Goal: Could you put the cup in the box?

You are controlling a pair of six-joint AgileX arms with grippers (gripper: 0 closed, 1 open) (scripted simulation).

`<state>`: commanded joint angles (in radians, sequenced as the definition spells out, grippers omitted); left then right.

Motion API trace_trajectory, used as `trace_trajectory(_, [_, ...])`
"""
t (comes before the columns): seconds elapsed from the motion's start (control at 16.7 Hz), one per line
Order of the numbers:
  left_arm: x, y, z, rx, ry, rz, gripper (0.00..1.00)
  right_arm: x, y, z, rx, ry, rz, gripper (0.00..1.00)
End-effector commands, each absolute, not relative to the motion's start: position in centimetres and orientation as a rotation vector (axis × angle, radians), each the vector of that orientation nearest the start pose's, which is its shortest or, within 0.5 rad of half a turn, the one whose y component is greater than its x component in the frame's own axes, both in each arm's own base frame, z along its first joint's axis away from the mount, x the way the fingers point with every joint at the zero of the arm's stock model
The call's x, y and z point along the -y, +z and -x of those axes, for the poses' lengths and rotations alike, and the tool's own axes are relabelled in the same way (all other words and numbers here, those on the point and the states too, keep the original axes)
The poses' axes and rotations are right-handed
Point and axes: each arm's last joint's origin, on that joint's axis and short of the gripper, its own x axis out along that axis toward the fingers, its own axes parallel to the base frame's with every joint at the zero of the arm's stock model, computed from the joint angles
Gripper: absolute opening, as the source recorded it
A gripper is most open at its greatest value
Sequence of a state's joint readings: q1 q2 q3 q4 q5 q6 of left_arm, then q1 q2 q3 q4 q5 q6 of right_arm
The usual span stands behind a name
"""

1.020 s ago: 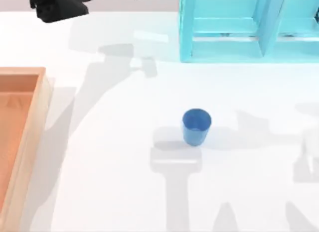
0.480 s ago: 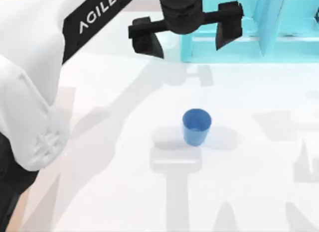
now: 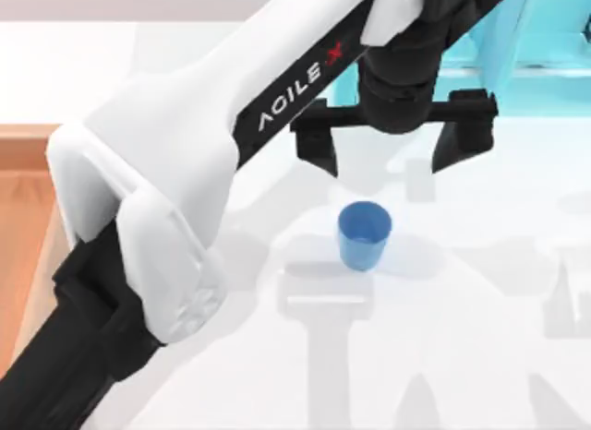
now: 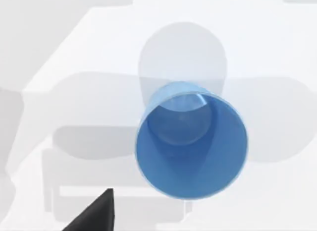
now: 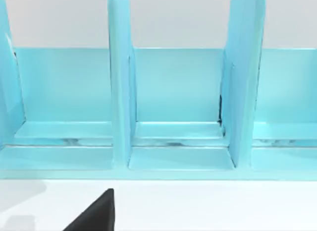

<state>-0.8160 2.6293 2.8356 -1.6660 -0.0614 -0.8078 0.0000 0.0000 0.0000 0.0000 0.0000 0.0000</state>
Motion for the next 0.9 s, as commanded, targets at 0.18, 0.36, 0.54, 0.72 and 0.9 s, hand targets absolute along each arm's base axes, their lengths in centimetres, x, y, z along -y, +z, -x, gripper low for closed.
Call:
trace_trajectory(0.18, [36.6, 23.3, -33.4, -1.466, -0.017, -0.008, 1.00, 0.1, 16.0, -10.6, 0.000, 0.000, 0.000, 1.00])
trace_trajectory(0.36, [36.7, 23.2, -33.2, -1.468, -0.018, -0.013, 1.00, 0.1, 16.0, -10.6, 0.000, 0.000, 0.000, 1.00])
trace_trajectory(0.54, [36.6, 23.2, -33.4, -1.468, -0.016, -0.009, 1.00, 0.1, 16.0, -10.6, 0.000, 0.000, 0.000, 1.00])
trace_trajectory(0.72, [36.8, 22.5, -33.6, -1.468, -0.017, -0.012, 1.00, 0.1, 16.0, -10.6, 0.000, 0.000, 0.000, 1.00])
trace_trajectory(0.9, [37.2, 20.6, -34.2, -1.469, -0.017, -0.014, 1.00, 0.1, 16.0, -10.6, 0.000, 0.000, 0.000, 1.00])
